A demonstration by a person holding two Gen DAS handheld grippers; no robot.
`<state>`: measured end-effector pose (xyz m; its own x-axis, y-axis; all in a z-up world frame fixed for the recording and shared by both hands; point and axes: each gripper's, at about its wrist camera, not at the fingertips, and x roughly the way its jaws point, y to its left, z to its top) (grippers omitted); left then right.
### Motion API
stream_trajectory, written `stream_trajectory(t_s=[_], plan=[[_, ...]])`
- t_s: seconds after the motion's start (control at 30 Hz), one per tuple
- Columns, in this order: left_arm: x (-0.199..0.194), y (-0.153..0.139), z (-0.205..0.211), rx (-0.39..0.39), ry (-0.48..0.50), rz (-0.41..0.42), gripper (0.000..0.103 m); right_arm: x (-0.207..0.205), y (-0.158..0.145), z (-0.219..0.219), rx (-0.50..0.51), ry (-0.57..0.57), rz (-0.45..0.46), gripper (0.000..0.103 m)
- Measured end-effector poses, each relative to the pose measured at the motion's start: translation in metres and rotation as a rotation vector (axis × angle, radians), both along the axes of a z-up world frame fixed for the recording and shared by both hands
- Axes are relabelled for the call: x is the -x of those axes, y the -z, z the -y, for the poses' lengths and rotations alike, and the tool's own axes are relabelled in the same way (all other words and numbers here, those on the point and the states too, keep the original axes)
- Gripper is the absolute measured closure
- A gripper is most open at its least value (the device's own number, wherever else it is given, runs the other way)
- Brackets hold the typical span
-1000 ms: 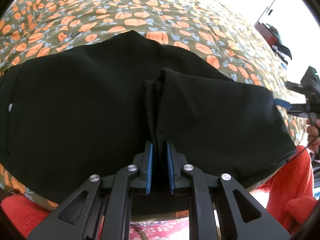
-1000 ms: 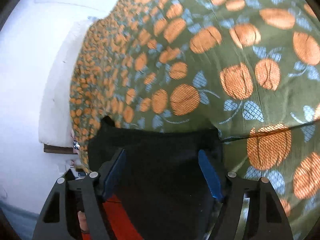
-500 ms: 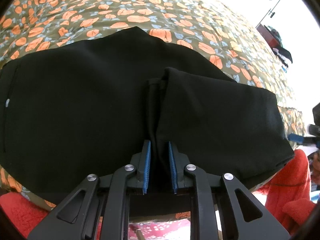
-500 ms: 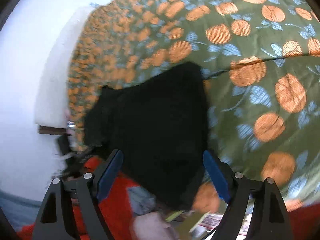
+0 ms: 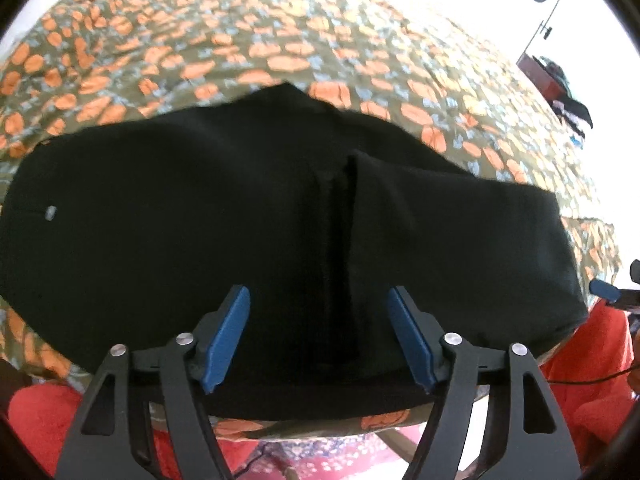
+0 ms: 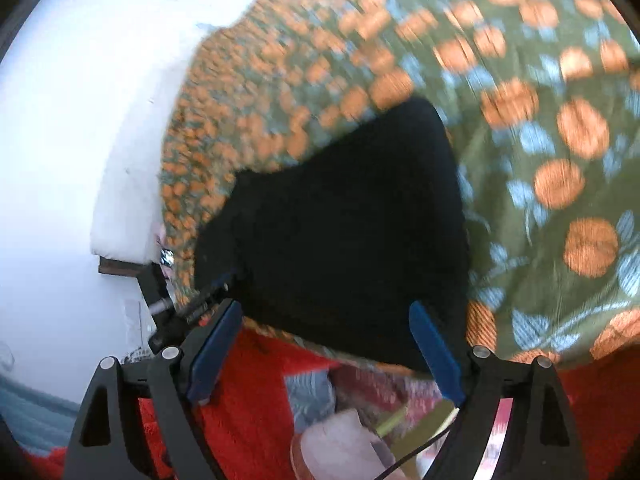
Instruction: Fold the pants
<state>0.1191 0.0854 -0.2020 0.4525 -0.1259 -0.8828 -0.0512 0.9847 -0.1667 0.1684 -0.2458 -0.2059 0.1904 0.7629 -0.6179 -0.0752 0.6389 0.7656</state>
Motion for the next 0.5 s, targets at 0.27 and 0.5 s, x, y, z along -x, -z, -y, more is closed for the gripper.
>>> stream_trajectory(t_s=[0.27,0.5], plan=[[0.013,-0.015,-0.075,0.041,-0.219,0.052,0.029,0.019,-0.007,-0.015,0.152,-0.032,0.184,0.015],[0.067,-0.004,-0.197,0.276,-0.671,0.101,0.027,0.03,-0.012,-0.022,0.15,-0.123,0.251,0.015]])
